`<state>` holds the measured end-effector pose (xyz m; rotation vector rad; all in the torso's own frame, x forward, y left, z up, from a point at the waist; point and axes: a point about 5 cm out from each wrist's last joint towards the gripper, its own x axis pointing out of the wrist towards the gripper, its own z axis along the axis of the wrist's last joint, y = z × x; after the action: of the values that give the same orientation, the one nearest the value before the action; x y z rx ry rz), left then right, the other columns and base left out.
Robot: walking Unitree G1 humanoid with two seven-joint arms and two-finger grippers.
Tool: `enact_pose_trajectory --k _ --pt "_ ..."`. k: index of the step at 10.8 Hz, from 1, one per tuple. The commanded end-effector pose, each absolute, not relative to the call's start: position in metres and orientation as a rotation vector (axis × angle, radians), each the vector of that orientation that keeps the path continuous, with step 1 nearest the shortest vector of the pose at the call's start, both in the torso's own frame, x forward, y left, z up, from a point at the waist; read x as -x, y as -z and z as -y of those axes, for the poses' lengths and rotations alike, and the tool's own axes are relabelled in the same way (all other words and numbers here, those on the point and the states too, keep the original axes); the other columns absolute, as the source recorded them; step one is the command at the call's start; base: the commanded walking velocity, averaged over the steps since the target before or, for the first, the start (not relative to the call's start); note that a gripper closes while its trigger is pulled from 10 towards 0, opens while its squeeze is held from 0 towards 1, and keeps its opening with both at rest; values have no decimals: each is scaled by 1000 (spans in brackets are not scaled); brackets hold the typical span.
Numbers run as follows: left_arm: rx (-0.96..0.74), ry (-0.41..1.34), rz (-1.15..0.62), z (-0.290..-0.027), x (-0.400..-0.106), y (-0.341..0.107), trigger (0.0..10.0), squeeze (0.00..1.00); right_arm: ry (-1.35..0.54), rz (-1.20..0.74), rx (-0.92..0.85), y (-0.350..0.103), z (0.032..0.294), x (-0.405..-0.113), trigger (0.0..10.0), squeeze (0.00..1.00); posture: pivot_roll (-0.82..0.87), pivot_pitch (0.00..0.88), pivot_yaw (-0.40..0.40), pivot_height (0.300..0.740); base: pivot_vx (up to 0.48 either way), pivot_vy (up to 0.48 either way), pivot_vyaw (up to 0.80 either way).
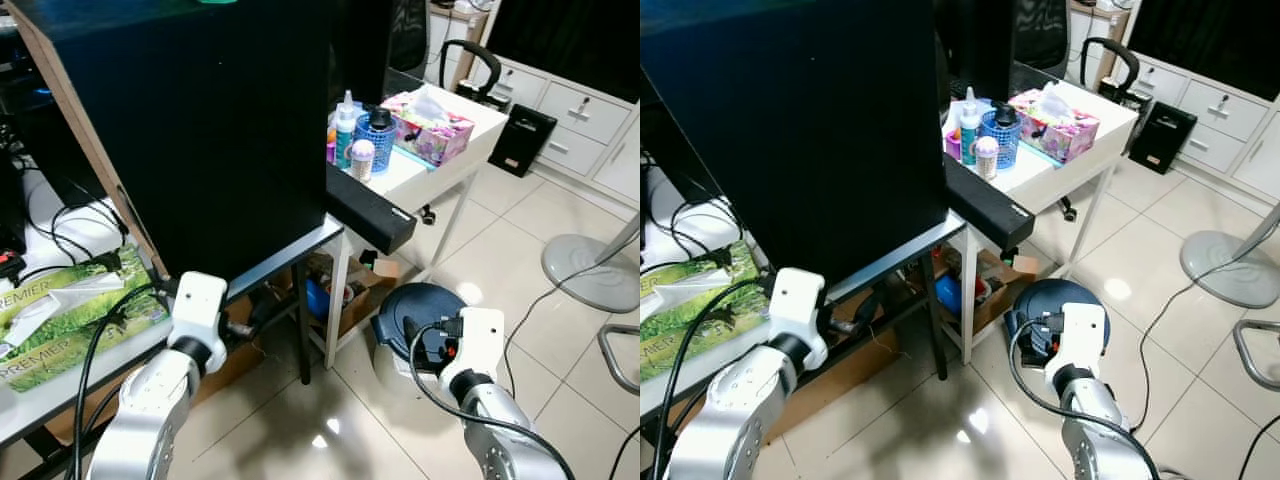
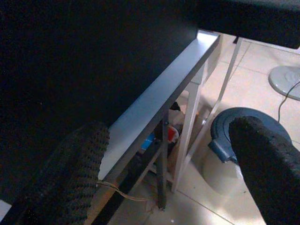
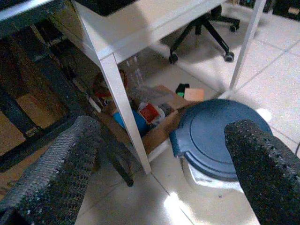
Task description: Picking trash to rubbish bin
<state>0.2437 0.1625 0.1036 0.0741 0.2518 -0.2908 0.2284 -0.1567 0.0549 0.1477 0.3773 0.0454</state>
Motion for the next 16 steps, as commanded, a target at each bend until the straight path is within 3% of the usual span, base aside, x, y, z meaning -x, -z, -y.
enact_pose_trajectory --k 1,6,16 --pt "-63 303 -246 -159 -244 -110 10000 0 -26 -377 -155 -60 159 -229 10000 0 -75 0 14 740 0 0 0" --pt "-33 316 -267 -155 -249 -120 10000 0 -9 -376 -100 -65 159 -232 10000 0 -72 0 26 740 0 0 0" --pt "-67 290 -309 -160 -248 -121 10000 0 -24 -380 -106 -67 154 -238 10000 0 -53 0 21 740 -318 0 0"
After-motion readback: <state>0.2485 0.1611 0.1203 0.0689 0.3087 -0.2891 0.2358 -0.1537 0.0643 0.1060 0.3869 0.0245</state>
